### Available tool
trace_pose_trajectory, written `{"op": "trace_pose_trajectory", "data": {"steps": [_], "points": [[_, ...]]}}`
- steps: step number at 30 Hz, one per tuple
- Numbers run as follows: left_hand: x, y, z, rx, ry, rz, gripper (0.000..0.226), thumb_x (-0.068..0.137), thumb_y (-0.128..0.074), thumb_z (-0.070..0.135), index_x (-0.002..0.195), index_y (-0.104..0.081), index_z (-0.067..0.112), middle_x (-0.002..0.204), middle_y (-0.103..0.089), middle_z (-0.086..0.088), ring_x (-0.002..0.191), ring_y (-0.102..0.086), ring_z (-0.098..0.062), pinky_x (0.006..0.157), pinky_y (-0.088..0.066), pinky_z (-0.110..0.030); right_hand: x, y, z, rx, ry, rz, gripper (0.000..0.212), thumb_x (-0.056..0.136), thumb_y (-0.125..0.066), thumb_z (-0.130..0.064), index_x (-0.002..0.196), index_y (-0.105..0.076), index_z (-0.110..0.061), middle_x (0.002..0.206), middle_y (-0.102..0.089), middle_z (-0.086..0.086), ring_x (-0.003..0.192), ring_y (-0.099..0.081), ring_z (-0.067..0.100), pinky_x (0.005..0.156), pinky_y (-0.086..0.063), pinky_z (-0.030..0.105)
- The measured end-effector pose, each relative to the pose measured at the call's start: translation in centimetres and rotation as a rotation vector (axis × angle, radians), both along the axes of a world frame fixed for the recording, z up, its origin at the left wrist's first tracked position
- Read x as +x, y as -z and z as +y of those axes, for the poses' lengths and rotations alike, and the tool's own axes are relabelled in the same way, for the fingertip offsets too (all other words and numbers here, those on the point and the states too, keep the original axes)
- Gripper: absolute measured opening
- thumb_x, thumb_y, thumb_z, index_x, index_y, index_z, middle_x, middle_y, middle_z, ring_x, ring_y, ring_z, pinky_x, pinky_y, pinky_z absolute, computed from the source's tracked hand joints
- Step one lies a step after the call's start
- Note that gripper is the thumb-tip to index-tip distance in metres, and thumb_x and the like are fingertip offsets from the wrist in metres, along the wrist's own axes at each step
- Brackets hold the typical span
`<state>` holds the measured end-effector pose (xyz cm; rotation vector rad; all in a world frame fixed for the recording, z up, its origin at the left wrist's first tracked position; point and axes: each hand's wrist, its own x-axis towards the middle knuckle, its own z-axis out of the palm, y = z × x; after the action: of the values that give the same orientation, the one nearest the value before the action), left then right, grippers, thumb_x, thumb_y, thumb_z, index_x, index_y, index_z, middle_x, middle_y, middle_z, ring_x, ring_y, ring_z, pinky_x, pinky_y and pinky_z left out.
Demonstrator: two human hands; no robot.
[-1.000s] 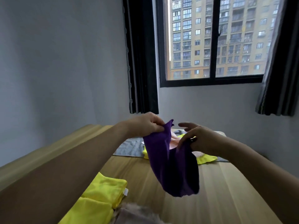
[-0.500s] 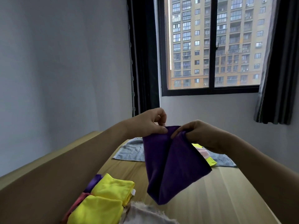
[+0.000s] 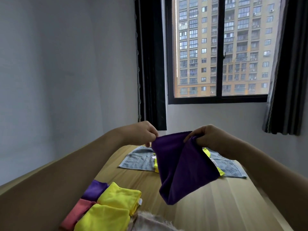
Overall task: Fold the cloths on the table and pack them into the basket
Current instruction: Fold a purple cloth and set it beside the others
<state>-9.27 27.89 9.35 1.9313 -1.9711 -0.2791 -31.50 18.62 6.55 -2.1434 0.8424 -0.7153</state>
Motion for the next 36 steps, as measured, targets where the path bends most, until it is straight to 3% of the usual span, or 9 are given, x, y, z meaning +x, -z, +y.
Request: {"op": "trace_pose_trajectory", "data": {"steps": [3,7,12,16,23,26,30,33,36], "points": [[-0.7,-0.7,0.5,-0.053,0.065,0.035,0.027,0.085,-0.052,0.027,0.088,-0.075,0.014,0.092,-0.072,-0.005,0.087,-0.065,-0.022,0.084,-0.055,-0.038,-0.2,0.5,-0.1,-0.079,0.062,0.085,0.041,0.084,-0.051,0.005,0.082,-0.077,-0.026,0.086,-0.073,0.002,0.065,-0.058,0.008,0.059,-0.048,0.012],[-1.3,-0.4,0.5,-0.251,0.086,-0.012,0.021,0.094,-0.057,0.024,0.094,-0.075,0.012,0.085,-0.071,0.001,0.062,-0.058,-0.003,0.062,-0.044,-0.019,-0.3,0.5,0.0,-0.142,0.074,0.162,0.043,0.079,-0.050,0.007,0.079,-0.077,-0.025,0.096,-0.070,0.003,0.082,-0.066,0.025,0.078,-0.057,0.031],[-1.4,1.3,-0.1,-0.540,-0.015,-0.137,0.007,0.091,-0.062,0.023,0.094,-0.065,0.017,0.084,-0.061,0.007,0.074,-0.056,-0.004,0.069,-0.041,-0.018,0.1,0.2,0.8,-0.143,0.036,0.169,0.035,0.078,-0.052,0.010,0.084,-0.077,-0.014,0.097,-0.065,0.003,0.085,-0.066,0.026,0.080,-0.059,0.034],[-2.1,3.8,0.3,-0.794,0.031,-0.205,0.037,0.073,-0.063,0.024,0.105,-0.045,0.020,0.103,-0.043,0.005,0.092,-0.044,-0.014,0.081,-0.041,-0.026,0.1,-0.4,0.1,0.009,0.056,0.030,0.013,0.084,-0.059,0.000,0.089,-0.070,0.004,0.081,-0.063,0.016,0.073,-0.058,0.025,0.077,-0.055,0.042],[-4.3,13.1,2.3,-0.604,0.092,-0.105,0.093,0.060,-0.068,0.077,0.131,-0.030,0.031,0.129,-0.040,0.011,0.115,-0.046,-0.009,0.095,-0.046,-0.031,1.5,-1.3,0.3,0.044,0.140,0.109,0.011,0.084,-0.058,-0.009,0.075,-0.058,-0.004,0.067,-0.052,0.007,0.060,-0.052,0.019,0.059,-0.046,0.027],[-5.1,14.4,0.9,-0.672,0.035,0.155,0.063,0.074,-0.069,0.058,0.124,-0.046,0.028,0.114,-0.057,0.008,0.101,-0.056,-0.010,0.083,-0.051,-0.033,2.2,-1.5,0.5,0.002,0.176,0.160,0.022,0.087,-0.056,-0.016,0.067,-0.052,-0.008,0.061,-0.046,0.004,0.054,-0.046,0.016,0.053,-0.042,0.025],[-4.2,12.0,-0.6,-0.551,-0.061,0.909,0.010,0.086,-0.062,0.014,0.084,-0.061,0.005,0.071,-0.060,-0.007,0.068,-0.053,-0.019,0.060,-0.044,-0.032,1.2,-2.0,1.1,-0.218,0.128,0.342,0.023,0.087,-0.059,-0.021,0.068,-0.056,-0.009,0.065,-0.052,0.005,0.060,-0.046,0.014,0.058,-0.037,0.024],[-2.2,9.8,-1.9,-0.502,-0.052,0.835,0.027,0.075,-0.060,0.011,0.096,-0.059,-0.006,0.087,-0.058,-0.006,0.078,-0.053,-0.016,0.065,-0.043,-0.028,0.3,-2.6,1.4,-0.336,0.027,0.437,0.010,0.082,-0.064,-0.021,0.081,-0.070,-0.013,0.082,-0.068,0.008,0.071,-0.057,0.018,0.069,-0.049,0.035],[-1.5,7.7,-3.0,-0.378,0.104,0.594,0.059,0.082,-0.070,0.010,0.134,-0.046,0.022,0.133,-0.038,0.011,0.110,-0.046,-0.001,0.082,-0.043,-0.010,0.4,-3.3,2.2,-0.425,-0.071,0.520,0.008,0.082,-0.064,-0.019,0.078,-0.069,-0.023,0.088,-0.069,0.001,0.077,-0.062,0.018,0.078,-0.053,0.037]]}}
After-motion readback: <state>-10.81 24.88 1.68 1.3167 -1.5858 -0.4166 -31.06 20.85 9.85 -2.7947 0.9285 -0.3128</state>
